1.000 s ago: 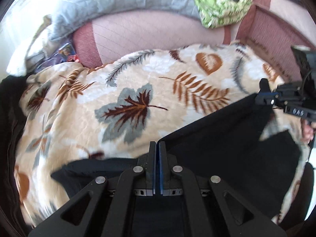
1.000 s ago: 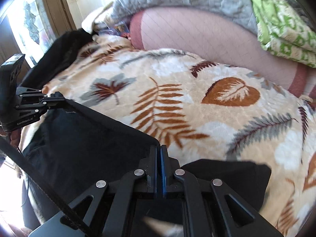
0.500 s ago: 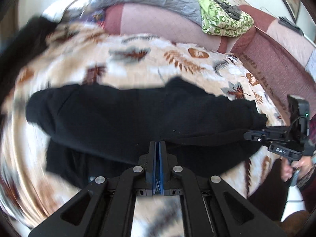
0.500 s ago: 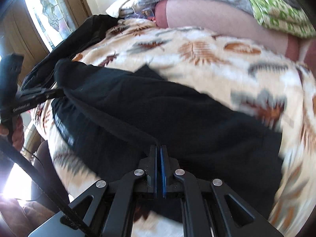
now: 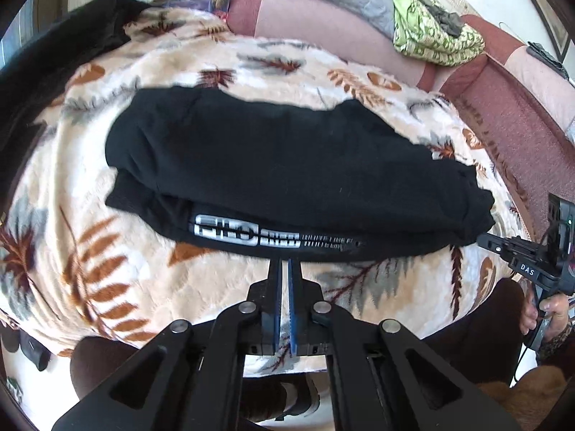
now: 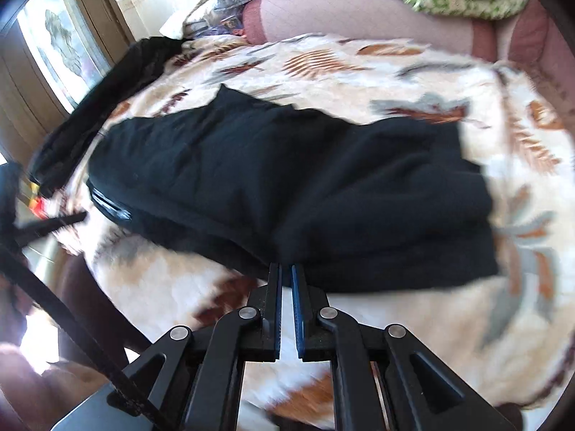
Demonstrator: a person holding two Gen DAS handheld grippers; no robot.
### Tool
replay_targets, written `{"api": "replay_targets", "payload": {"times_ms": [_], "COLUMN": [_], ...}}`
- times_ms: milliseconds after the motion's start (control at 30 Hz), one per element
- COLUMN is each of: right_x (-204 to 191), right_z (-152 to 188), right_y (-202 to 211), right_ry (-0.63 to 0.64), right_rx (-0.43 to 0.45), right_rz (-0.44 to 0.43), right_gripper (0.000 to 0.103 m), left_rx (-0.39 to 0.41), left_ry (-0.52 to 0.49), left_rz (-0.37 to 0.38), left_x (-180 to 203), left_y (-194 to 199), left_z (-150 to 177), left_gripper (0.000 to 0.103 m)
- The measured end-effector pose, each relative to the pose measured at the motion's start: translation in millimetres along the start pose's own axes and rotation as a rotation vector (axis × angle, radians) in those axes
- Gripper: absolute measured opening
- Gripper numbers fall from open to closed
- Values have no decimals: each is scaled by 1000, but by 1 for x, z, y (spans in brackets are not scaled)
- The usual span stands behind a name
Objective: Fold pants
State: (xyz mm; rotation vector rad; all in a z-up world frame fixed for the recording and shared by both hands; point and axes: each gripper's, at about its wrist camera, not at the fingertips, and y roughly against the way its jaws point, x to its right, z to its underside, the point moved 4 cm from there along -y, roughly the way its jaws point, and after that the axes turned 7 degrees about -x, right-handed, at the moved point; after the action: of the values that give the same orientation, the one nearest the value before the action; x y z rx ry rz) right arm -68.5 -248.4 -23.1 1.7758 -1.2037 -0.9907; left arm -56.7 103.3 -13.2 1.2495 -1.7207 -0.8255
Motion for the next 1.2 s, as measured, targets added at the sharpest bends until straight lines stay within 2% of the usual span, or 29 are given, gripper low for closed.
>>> {"api": "replay_targets", "payload": {"times_ms": [100,133,167,200,233,267,367,400,433,467,500,600,700,800,900,1000,1067,1200], "right_x": [23,35,45,56,67,73,85,87,88,85,82,75,84,106,122,126,126,131], "right_z": [1,-2,-6,-12,-19,-24,-43,-46,-48,-50,-50,-44,-35,-23,-11,-3,-1,4], "right_y": [23,30,35,39,42,42,24,18,11,4,1,22,42,43,26,19,19,23], "right_ry": [-27,-57,-87,-125,-165,-185,-231,-238,-239,-231,-225,-223,-271,-344,-406,-424,-412,-411], "right_rx": [52,79,98,117,137,148,137,122,100,78,65,129,165,140,81,72,73,68], "right_rz": [95,122,137,147,151,153,192,203,205,200,200,195,208,199,189,198,228,264], "right_gripper": [7,12,25,33,48,58,68,68,55,12,13,12,12,12,13,19,30,45], "left_rx": [17,22,26,30,31,31,22,19,16,16,17,21,11,3,7,15,30,101], "left_ry": [-19,-22,-26,-32,-36,-43,-70,-74,-74,-71,-67,-39,-6,23,29,52,83,173], "left_rz": [-5,-1,7,12,13,14,-7,-14,-18,-20,-21,-17,9,31,25,24,30,2], "left_x": [10,13,17,23,26,30,39,39,39,38,37,30,24,21,18,11,1,-28], "left_y": [4,5,5,4,4,3,0,0,0,1,2,2,-3,-6,-4,1,6,23], "left_z": [-10,-13,-16,-18,-19,-19,-18,-18,-19,-19,-20,-24,-27,-27,-25,-25,-29,-48], "left_gripper": [3,6,9,17,23,25,27,27,27,27,27,31,32,32,32,34,34,51]}}
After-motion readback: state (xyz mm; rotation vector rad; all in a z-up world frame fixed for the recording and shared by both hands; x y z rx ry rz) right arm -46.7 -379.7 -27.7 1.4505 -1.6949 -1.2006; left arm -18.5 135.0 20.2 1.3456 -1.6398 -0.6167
